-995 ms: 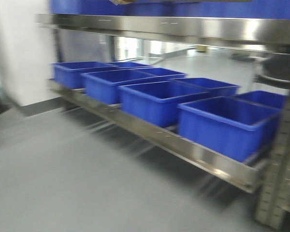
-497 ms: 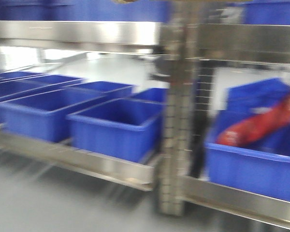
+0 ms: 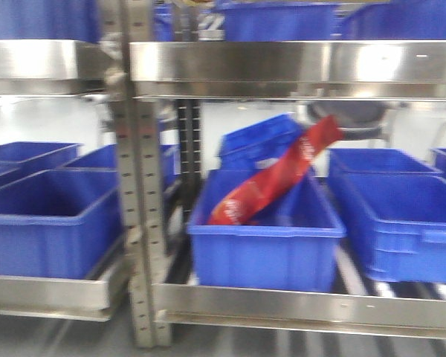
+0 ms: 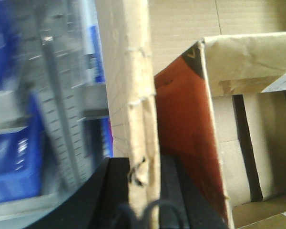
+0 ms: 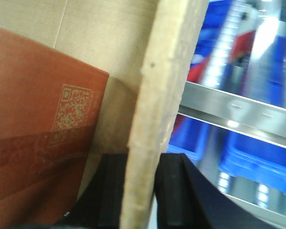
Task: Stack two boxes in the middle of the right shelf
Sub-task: 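Turn and approach the shelf rack with blue bins, boxes held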
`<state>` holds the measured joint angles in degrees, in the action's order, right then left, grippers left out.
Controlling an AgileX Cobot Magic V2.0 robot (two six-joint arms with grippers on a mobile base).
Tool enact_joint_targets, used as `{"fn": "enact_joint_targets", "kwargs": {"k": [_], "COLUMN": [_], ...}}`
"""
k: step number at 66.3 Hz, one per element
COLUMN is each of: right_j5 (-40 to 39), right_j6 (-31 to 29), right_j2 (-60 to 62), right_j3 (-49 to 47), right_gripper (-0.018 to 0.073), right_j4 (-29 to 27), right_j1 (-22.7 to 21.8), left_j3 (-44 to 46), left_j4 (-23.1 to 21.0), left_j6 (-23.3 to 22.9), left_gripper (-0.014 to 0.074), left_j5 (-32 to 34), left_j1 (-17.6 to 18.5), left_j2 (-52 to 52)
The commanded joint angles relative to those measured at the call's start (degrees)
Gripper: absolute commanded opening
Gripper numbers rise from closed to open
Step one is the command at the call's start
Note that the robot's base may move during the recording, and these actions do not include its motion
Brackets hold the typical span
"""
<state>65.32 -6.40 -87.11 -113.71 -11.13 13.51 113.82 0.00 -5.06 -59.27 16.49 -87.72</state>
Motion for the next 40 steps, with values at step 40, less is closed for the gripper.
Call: {"fn": "enact_joint_targets", "kwargs": {"k": [40], "right_j5": [-1.53], "right_j6": [-1.13], "right_j2": [0.98], "right_j3": [-0.91], "right_gripper": [-0.0152], "right_j4": [-0.01], "right_j1": [-0.15], "left_j3": [0.51], "left_j4": [0.66], "left_j6": [0.1], "left_gripper": [-0.0111], "left_j5": [3.66], "left_j1": [-0.14], "left_j2": [0.66]}}
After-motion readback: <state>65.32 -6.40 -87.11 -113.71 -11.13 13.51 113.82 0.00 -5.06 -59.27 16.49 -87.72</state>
